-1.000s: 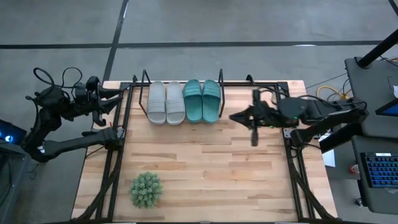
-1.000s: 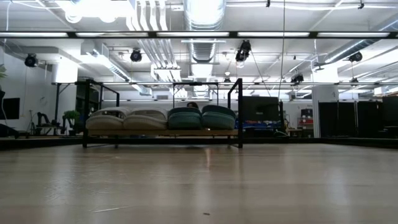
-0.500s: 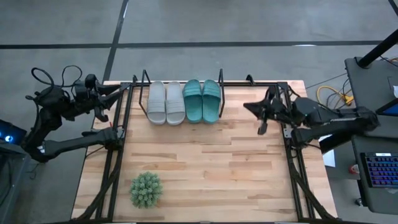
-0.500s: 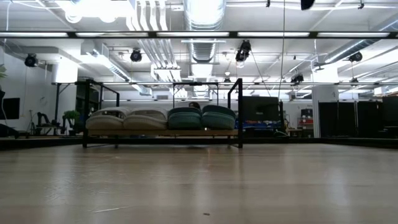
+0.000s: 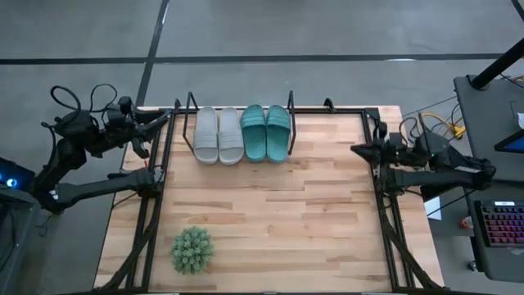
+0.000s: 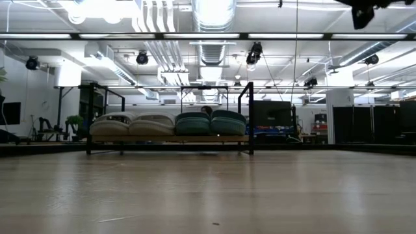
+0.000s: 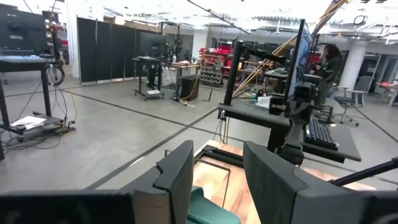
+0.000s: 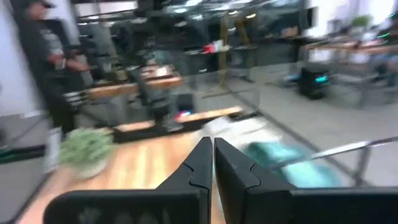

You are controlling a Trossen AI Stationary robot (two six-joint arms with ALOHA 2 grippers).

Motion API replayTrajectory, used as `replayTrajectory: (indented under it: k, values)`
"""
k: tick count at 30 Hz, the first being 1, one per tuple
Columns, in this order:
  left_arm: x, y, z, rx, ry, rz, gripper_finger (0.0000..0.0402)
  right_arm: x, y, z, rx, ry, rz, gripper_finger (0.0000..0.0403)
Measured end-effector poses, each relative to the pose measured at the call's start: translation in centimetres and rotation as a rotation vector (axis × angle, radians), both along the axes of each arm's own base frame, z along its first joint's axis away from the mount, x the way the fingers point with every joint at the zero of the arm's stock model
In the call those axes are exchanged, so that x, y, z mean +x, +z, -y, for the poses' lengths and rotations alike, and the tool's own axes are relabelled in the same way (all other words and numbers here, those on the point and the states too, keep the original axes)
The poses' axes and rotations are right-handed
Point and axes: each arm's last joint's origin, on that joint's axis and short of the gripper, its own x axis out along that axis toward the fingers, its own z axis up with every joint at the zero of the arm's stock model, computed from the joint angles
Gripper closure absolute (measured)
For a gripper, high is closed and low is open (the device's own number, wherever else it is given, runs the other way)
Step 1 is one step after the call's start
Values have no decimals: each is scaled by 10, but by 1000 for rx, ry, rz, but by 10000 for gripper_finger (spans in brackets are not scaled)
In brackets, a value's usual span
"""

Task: Pick and place slides into the shelf
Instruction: Return to Home Position

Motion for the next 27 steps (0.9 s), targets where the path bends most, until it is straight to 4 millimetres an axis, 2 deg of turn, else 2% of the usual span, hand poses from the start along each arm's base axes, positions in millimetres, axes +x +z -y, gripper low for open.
replayTrajectory:
  k: [4,8,12,15,21,27]
  values:
    - [3,-1,-2,-6,30,-13,276,-14,-24,-1,59,18,-6,395]
    - [8,-1,-5,-13,51,-30,276,-25,-47,-2,22,32,40,395]
    - [11,-2,-7,-18,59,-38,276,-17,-62,-2,15,47,-43,395]
    - [12,-1,-8,-17,76,-36,276,-8,-73,-4,14,113,-38,395]
    - [15,3,-9,-1,80,5,276,11,-93,-5,7,177,134,395]
    - [15,5,-9,4,81,18,276,23,-137,-4,83,180,75,395]
